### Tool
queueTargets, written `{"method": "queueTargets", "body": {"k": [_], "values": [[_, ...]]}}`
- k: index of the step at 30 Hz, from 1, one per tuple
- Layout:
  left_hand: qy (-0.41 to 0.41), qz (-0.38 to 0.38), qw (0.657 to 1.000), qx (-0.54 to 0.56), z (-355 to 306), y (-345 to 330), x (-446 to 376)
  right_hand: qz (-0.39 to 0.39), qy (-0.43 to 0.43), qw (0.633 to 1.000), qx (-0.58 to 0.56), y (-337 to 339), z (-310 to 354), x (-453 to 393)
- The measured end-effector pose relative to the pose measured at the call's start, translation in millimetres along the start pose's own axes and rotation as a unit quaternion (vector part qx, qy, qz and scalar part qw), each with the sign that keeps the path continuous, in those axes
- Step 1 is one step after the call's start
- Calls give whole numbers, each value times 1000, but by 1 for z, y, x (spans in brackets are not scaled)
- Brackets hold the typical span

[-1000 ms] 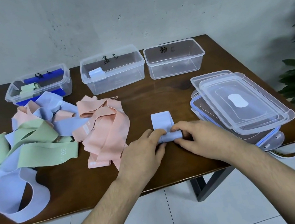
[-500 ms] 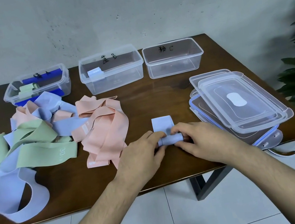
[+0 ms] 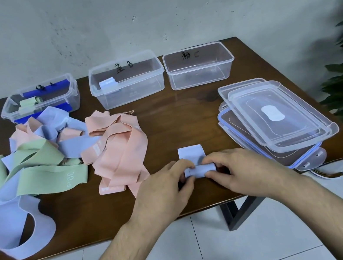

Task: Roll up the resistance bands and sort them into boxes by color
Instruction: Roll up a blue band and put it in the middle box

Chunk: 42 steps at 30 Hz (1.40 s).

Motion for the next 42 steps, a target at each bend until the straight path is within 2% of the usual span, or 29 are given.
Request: {"method": "queueTargets", "body": {"k": [4, 8, 13, 26, 32, 42], "values": [[17, 11, 1000, 16, 2, -2, -4, -39, 14, 999, 0, 0, 0, 4], [19, 18, 999, 20, 2, -2, -6, -40, 26, 999, 3, 0, 2, 2], [1, -13, 1000, 1, -1, 0, -1, -45, 7, 999, -18, 2, -1, -5], [25, 9, 1000, -3, 6, -4, -16, -67, 24, 997, 19, 7, 4, -9], [9, -26, 999, -42, 4, -4, -13, -86, -5, 996, -18, 7, -2, -15], [21, -21, 999, -19, 9, -3, -28, -77, -4, 997, 16, 11, 3, -19]]}}
Point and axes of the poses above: each hand's wrist, its own x-axis away from the middle knuckle, its own y-axis out of the back of the hand, z = x × y, the point moved 3 cm from there along -x, towards the middle knuckle, and after that the axes turned 8 degrees about -x, right-handed, at the moved point
